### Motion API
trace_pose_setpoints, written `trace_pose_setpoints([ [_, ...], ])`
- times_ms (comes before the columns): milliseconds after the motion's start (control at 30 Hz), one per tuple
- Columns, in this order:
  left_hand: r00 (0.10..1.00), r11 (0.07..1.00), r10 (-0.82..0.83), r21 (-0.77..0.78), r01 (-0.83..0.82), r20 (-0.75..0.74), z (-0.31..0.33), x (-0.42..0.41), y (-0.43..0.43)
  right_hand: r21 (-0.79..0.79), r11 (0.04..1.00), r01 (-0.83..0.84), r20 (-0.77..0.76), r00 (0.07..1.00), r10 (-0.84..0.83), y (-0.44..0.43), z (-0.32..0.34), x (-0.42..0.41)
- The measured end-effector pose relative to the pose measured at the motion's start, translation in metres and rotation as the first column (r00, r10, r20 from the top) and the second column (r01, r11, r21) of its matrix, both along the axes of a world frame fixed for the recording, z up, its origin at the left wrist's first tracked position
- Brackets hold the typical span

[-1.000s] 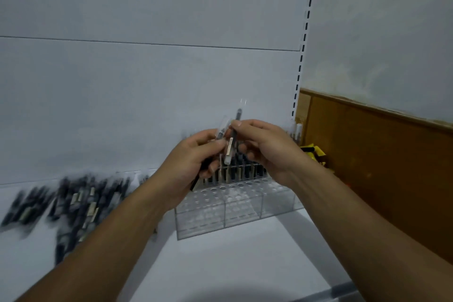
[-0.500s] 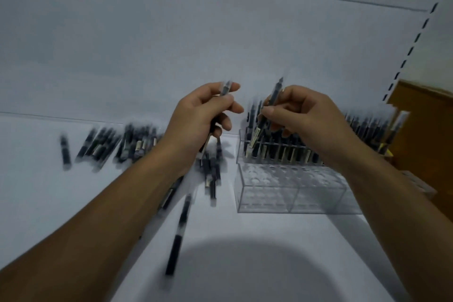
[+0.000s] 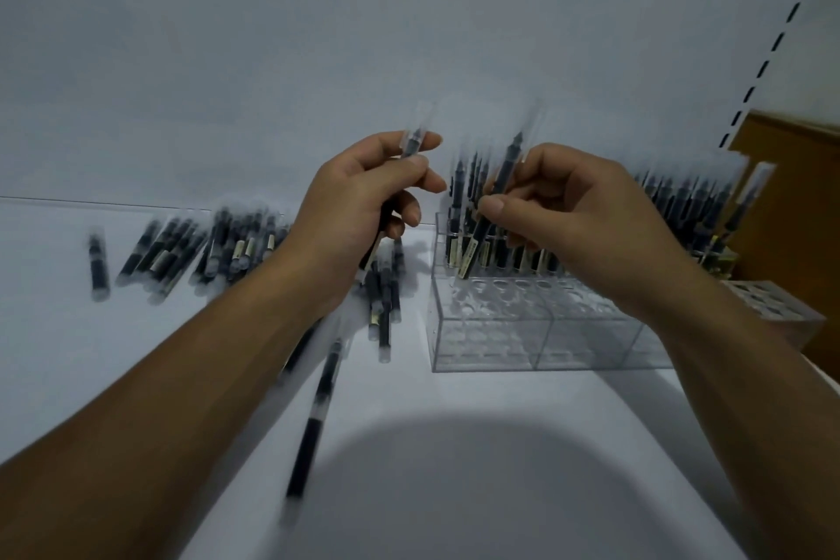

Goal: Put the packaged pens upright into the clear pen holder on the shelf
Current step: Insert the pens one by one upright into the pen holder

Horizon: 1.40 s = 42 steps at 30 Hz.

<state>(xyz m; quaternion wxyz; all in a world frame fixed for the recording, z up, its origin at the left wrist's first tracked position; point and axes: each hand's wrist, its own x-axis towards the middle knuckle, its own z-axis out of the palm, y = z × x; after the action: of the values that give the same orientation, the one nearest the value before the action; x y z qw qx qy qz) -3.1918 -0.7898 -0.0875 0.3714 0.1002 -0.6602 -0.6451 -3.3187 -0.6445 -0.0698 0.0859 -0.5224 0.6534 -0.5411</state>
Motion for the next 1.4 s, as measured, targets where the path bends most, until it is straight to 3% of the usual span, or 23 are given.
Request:
trace_pose_setpoints([
  [200,1.0,1.0,-0.001,0.006,0.001,0.01,-0.001,0.001,-0.001,0.293,0.953,0.08,-0.279,0.96,0.005,-0.009,-0.017,0.006],
  [667,0.997,0.996,-0.073,-0.054,0.074,0.021,-0.006,-0.002,0.008,0.24,0.966,0.099,-0.174,0.983,-0.057,-0.022,-0.025,-0.013],
  [867,0.997,0.994,-0.054,-0.092,0.059,0.056,-0.012,-0.005,0.012,0.179,0.969,0.171,-0.261,0.958,-0.12,-0.012,-0.02,-0.016],
  [1033,0.996,0.989,-0.027,-0.142,0.039,0.083,-0.012,-0.004,0.014,-0.061,0.994,0.093,-0.002,0.996,-0.094,-0.002,-0.009,-0.007],
  [1300,0.997,0.974,-0.037,-0.22,0.05,0.066,-0.014,-0.006,0.021,-0.132,0.991,0.036,0.209,0.978,-0.007,-0.006,-0.01,0.0],
  [1400,0.984,0.914,0.163,-0.386,-0.121,0.078,-0.014,-0.004,0.015,-0.203,0.976,0.074,0.357,0.934,0.003,0.0,0.0,-0.007],
])
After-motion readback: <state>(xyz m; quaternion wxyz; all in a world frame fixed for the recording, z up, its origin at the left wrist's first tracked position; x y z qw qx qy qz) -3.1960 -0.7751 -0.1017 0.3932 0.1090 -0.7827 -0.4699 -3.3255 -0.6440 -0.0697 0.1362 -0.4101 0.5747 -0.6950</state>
